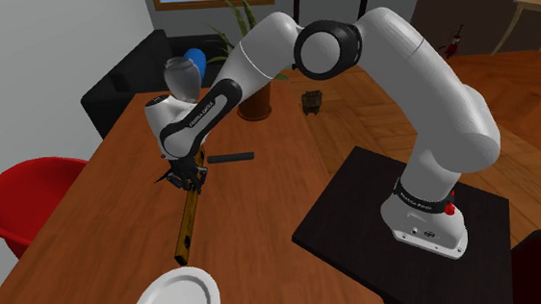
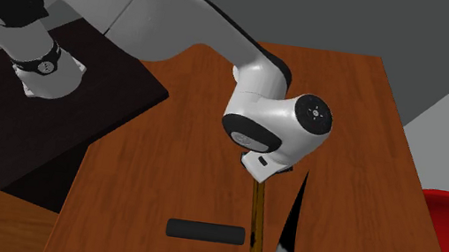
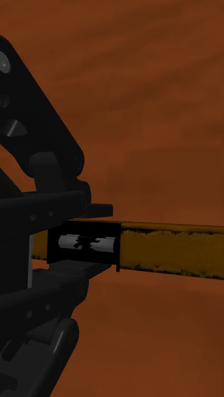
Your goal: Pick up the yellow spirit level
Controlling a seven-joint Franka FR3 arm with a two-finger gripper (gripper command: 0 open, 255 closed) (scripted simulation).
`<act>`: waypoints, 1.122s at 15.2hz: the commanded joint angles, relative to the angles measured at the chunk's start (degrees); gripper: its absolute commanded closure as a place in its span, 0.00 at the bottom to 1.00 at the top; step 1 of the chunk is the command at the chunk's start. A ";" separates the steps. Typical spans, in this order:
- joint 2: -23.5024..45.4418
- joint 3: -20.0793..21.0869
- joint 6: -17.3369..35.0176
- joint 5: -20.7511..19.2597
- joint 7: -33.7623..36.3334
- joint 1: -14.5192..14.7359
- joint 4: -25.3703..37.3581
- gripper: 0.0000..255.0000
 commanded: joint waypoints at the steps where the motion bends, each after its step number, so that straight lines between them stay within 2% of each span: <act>1: 0.00 0.00 0.01 0.00 0.00 0.00 0.00 1.00; 5: 0.06 -0.01 -0.05 0.00 -0.05 -0.01 0.12 1.00; 17: -6.33 1.19 -5.09 1.18 -0.25 -0.91 -1.22 1.00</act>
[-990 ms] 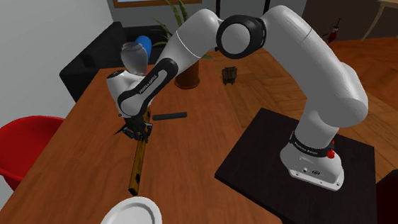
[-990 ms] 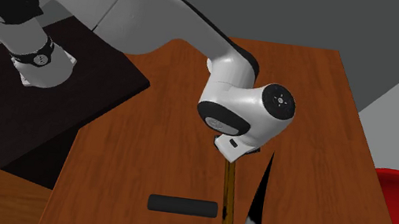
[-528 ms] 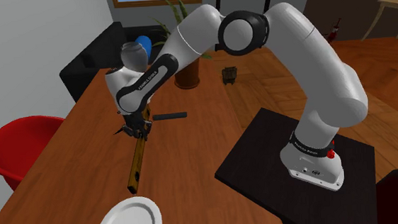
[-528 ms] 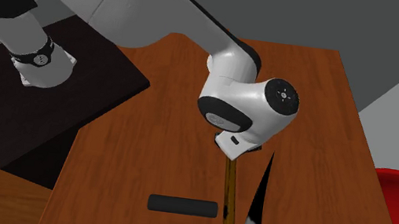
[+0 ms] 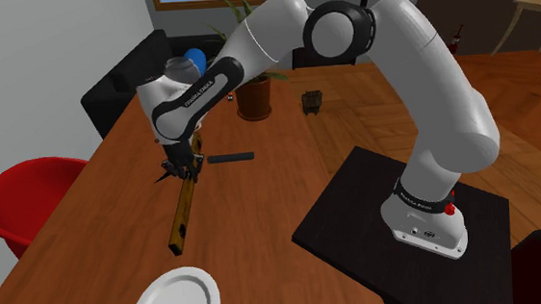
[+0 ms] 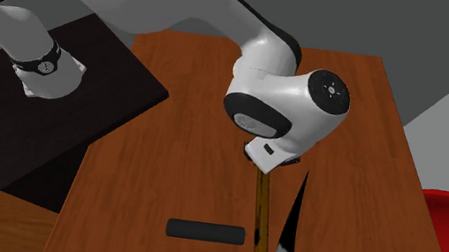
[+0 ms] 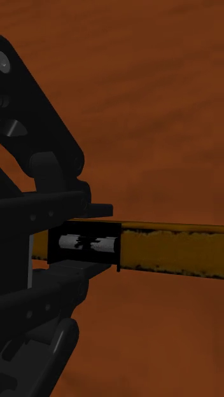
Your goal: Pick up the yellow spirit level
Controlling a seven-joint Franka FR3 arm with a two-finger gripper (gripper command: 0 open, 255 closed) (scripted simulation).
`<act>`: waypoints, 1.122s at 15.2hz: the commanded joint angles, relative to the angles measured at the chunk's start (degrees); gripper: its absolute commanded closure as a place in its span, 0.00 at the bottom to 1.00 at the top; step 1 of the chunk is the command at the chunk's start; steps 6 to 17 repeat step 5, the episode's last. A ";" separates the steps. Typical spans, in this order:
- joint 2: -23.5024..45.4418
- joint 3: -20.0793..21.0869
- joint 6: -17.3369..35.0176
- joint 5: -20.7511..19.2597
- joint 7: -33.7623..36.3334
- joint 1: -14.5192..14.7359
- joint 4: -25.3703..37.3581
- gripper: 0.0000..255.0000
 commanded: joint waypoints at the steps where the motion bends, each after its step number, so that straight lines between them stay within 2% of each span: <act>1: -0.94 0.20 -1.06 0.21 0.00 -0.07 0.14 1.00; 17: -1.95 0.39 -2.08 0.43 -0.05 -0.20 0.16 1.00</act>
